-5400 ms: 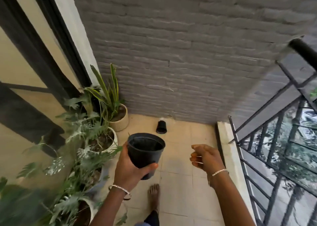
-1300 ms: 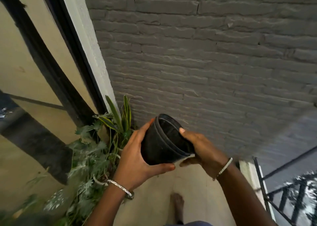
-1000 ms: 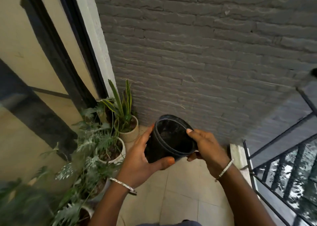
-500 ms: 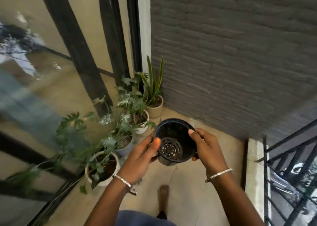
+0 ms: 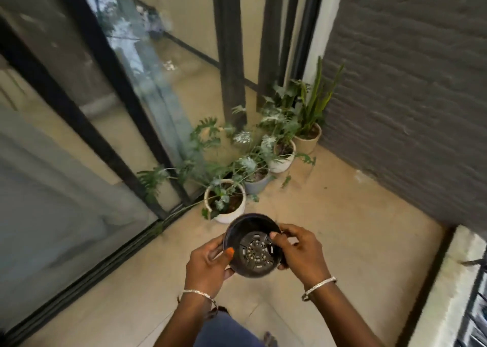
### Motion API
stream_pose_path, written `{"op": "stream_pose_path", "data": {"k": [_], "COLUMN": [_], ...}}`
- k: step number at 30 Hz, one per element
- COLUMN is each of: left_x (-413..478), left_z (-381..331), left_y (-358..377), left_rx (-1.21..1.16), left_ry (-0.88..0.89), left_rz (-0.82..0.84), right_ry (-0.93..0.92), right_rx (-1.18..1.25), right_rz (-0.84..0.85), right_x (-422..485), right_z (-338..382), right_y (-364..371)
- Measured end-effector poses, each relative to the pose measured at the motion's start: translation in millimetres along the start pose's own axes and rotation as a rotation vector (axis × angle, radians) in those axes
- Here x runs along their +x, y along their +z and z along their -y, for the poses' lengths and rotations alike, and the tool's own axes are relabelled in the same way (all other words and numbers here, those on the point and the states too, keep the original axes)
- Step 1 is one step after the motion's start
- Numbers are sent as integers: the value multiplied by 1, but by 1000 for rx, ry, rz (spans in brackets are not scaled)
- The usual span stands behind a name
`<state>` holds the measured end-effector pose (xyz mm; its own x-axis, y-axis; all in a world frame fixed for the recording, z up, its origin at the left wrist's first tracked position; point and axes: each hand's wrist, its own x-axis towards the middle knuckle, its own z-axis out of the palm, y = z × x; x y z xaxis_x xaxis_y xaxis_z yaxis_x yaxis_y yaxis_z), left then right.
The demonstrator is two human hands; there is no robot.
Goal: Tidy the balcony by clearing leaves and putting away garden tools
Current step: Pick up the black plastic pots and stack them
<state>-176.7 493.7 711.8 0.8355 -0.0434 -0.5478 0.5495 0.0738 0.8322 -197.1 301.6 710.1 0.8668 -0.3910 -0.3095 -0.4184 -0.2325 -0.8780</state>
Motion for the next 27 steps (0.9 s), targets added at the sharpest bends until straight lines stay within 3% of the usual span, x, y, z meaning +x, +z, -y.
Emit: {"op": "stream_pose_path", "data": {"k": [4,10,19,27], "left_x": [6,49,193,351], "left_z": [6,4,5,91], "left_y": [-65,-158,-257,-282], "left_rx": [-69,-134,-154,-59], "left_ry": [-27,-73,-302,-458], "left_rz": [-167,-266,-318,-253], "right_ry": [76,92,338,668], "right_rx": [26,-42,77,213], "right_rz": [119,122,-59,-265], "right_x": [-5,6,49,139], "right_z": [8,19,19,-88], "right_y": [63,175,329,429]}}
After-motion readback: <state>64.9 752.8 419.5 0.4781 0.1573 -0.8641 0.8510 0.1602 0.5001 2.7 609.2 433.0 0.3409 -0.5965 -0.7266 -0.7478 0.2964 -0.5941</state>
